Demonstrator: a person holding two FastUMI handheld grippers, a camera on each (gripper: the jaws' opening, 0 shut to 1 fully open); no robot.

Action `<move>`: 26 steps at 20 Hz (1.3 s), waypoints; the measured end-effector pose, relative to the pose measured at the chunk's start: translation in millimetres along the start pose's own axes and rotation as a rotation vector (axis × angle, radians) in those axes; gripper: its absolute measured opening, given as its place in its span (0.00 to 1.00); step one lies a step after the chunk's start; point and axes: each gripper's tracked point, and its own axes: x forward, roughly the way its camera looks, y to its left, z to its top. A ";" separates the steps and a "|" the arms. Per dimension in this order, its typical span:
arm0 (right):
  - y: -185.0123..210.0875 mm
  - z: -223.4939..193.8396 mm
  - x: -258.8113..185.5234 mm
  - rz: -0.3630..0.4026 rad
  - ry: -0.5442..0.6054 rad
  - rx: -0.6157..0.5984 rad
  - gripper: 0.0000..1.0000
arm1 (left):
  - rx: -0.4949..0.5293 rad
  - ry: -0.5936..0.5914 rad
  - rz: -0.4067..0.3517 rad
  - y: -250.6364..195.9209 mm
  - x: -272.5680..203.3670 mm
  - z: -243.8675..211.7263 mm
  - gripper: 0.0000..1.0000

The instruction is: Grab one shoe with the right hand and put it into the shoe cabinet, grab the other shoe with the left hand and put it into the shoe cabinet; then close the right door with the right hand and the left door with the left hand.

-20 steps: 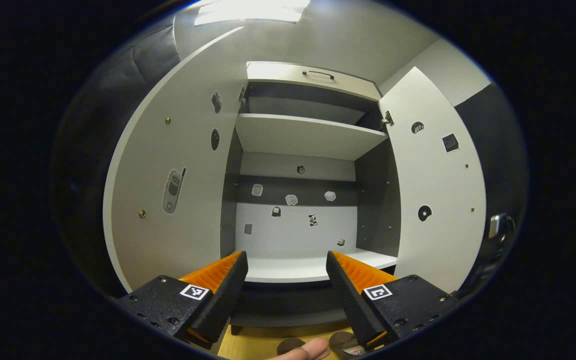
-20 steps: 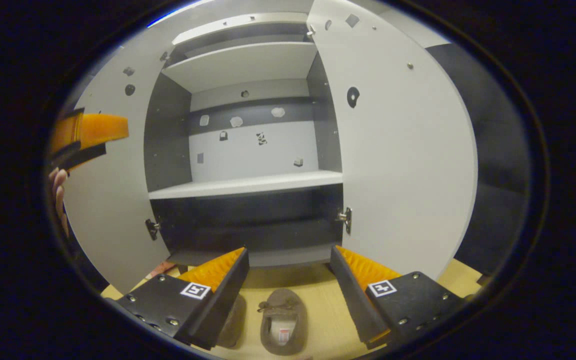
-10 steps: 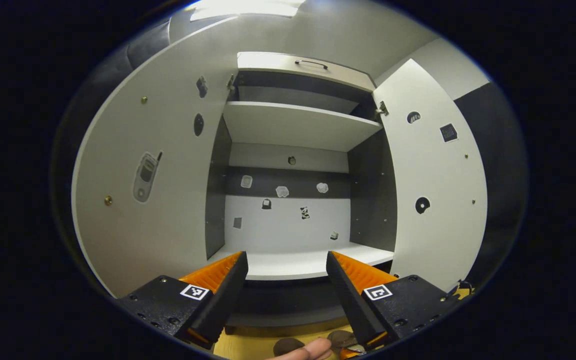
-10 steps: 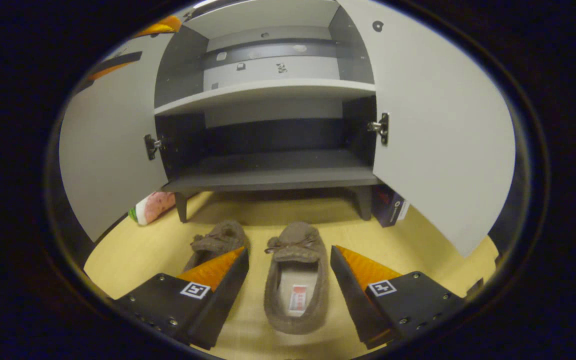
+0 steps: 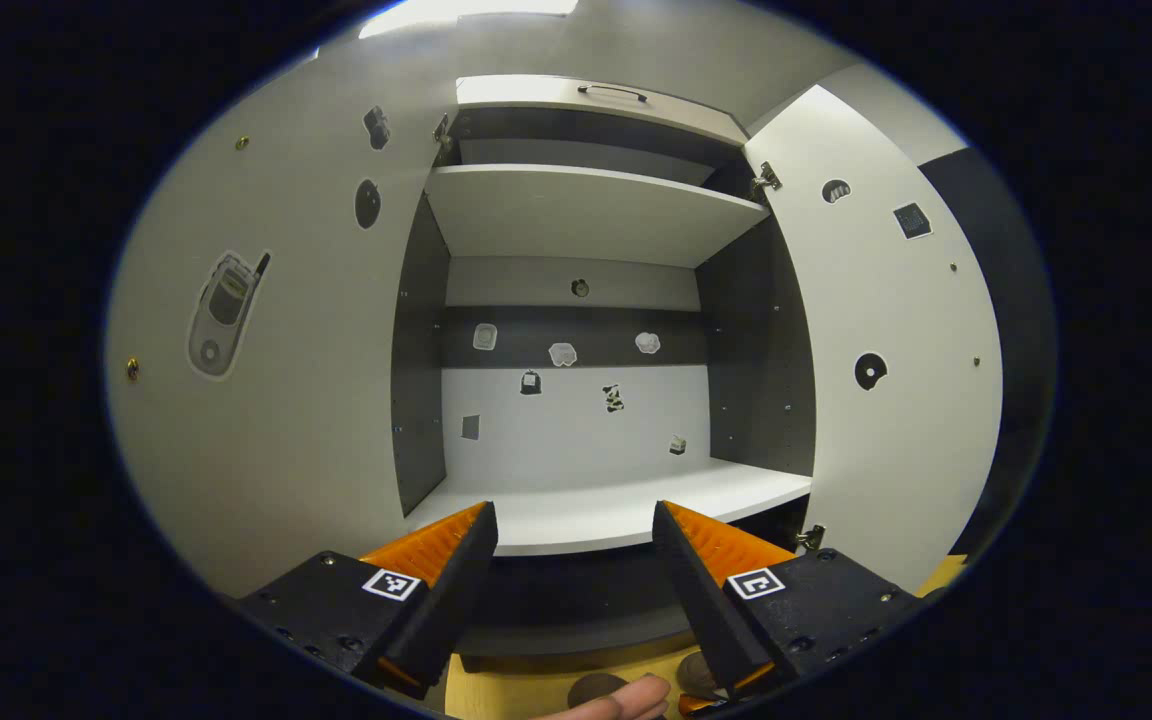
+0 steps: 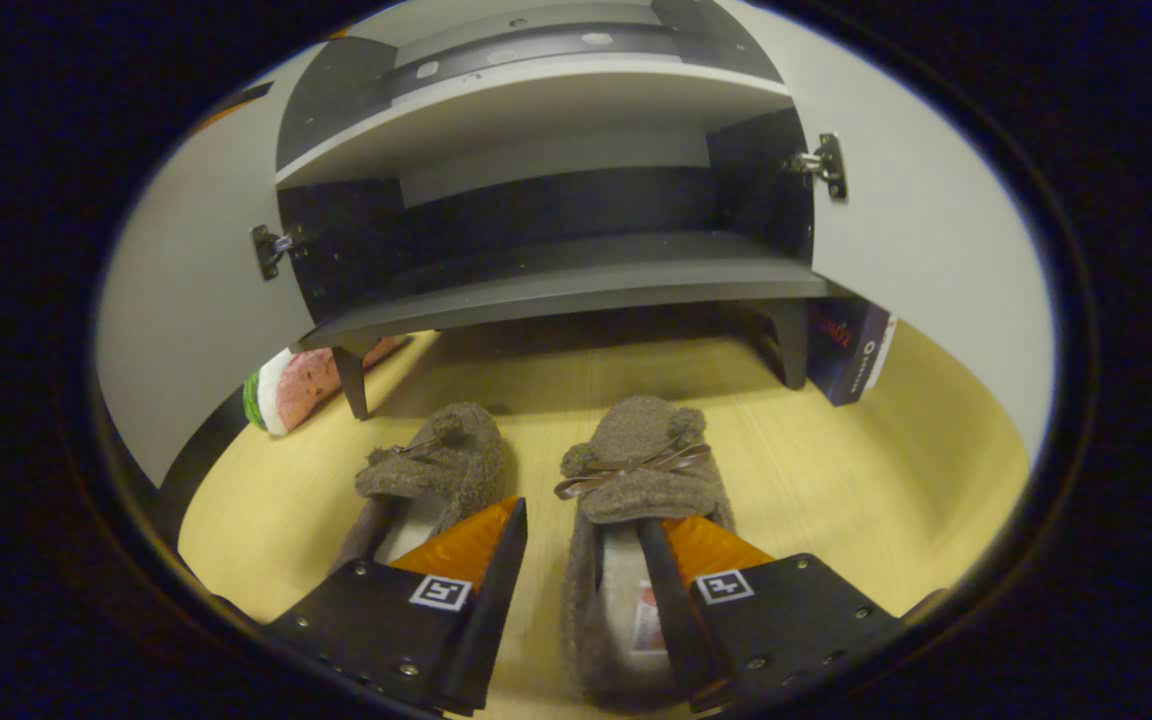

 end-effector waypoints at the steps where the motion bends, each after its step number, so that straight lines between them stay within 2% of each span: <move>1: -4.2 -1.5 16.4 -0.023 0.007 -0.005 0.67 | 0.000 -0.003 0.013 4.0 2.7 -0.8 0.95; 2: -12.5 0.4 12.7 -0.047 0.010 -0.009 0.49 | 0.001 0.000 0.020 6.0 4.3 -3.4 0.95; 4: -1.8 1.0 11.7 0.025 0.014 0.013 0.13 | -0.002 0.026 0.035 9.8 8.3 -11.2 0.95; 7: -3.0 16.2 6.4 0.122 -0.047 0.068 0.13 | 0.014 0.038 0.031 7.5 12.3 -14.9 0.96; 8: -2.5 22.2 5.9 0.144 -0.069 0.082 0.01 | 0.012 0.040 0.022 4.7 12.2 -15.8 0.95; 12: -1.4 45.9 -17.1 0.181 -0.124 0.039 0.01 | 0.002 0.029 0.001 2.8 13.3 -13.5 0.96; 16: -3.3 92.3 -54.2 0.182 -0.201 -0.013 0.01 | -0.008 0.046 0.033 12.3 19.5 -18.6 0.97; 22: -0.3 197.6 -122.8 0.183 -0.383 -0.079 0.01 | -0.019 0.076 0.033 10.4 24.5 -27.3 0.98; 26: -3.6 261.0 -152.1 0.141 -0.465 -0.128 0.01 | -0.036 0.082 0.045 15.1 26.2 -29.7 0.98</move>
